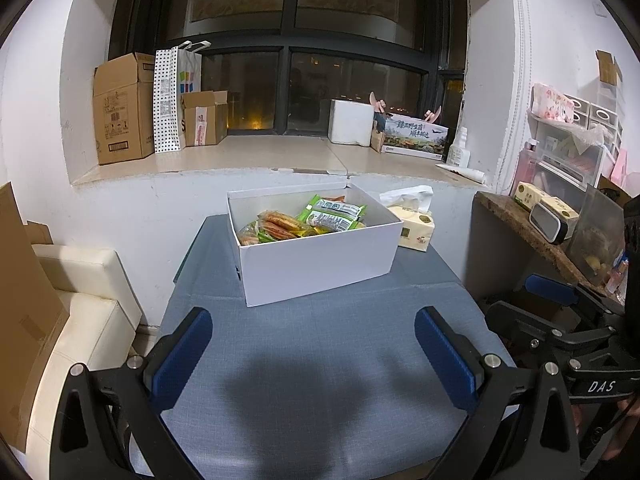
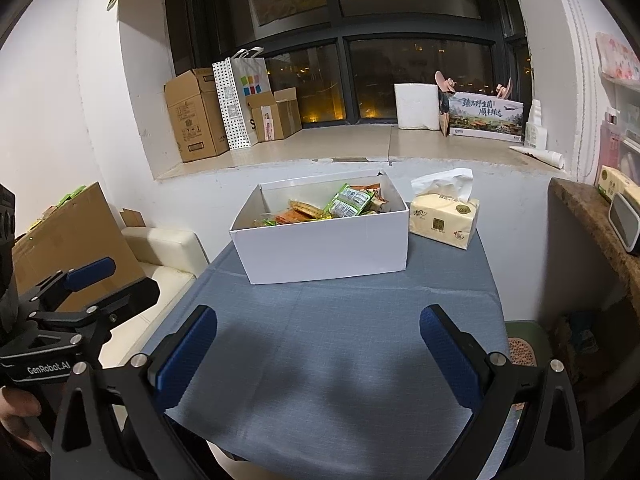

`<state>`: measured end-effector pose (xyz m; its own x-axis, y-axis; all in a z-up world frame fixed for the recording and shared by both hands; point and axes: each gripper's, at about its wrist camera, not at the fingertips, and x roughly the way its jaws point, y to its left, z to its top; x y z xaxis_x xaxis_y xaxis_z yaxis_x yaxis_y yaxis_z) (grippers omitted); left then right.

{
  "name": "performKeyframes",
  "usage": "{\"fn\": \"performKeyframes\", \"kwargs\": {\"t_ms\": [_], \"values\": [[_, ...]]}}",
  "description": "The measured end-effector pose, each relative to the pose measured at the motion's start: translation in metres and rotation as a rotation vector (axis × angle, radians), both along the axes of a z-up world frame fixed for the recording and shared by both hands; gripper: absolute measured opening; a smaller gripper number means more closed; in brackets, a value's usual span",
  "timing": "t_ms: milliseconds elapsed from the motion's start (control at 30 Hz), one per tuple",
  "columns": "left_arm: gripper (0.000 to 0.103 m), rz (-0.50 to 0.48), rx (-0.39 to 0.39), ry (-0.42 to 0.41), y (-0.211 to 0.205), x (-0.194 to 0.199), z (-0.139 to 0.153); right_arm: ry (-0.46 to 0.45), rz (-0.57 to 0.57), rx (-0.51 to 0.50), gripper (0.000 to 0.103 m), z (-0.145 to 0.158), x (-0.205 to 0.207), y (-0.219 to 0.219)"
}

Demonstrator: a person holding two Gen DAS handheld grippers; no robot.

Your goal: Organize snacks

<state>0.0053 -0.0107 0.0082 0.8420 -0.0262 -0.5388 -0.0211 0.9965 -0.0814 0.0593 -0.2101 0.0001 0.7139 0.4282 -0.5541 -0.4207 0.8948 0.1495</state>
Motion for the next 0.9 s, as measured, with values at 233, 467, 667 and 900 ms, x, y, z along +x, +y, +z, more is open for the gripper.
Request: {"fn": "performKeyframes", "kwargs": {"t_ms": [233, 467, 667, 900], "values": [[0.103, 0.004, 0.003, 0.001, -0.0002, 0.0002, -0.0014, 0.001, -0.001, -0.001, 0.103, -0.0003, 0.0, 0.0], [0.103, 0.005, 0.004, 0.001, -0.0003, 0.0004, -0.0015, 0.004, -0.006, 0.006, 0.103, -0.0016, 0.0003, -0.0008], [0.103, 0.007, 0.005, 0.003, -0.0008, -0.0001, -0.0018, 0.005, -0.001, 0.004, 0.103, -0.0019, -0.0012, 0.0018], [0.103, 0.007, 0.004, 0.003, -0.0015, -0.0004, -0.0023, 0.01, 0.002, 0.003, 0.103, -0.0034, 0.0, 0.0034]]}}
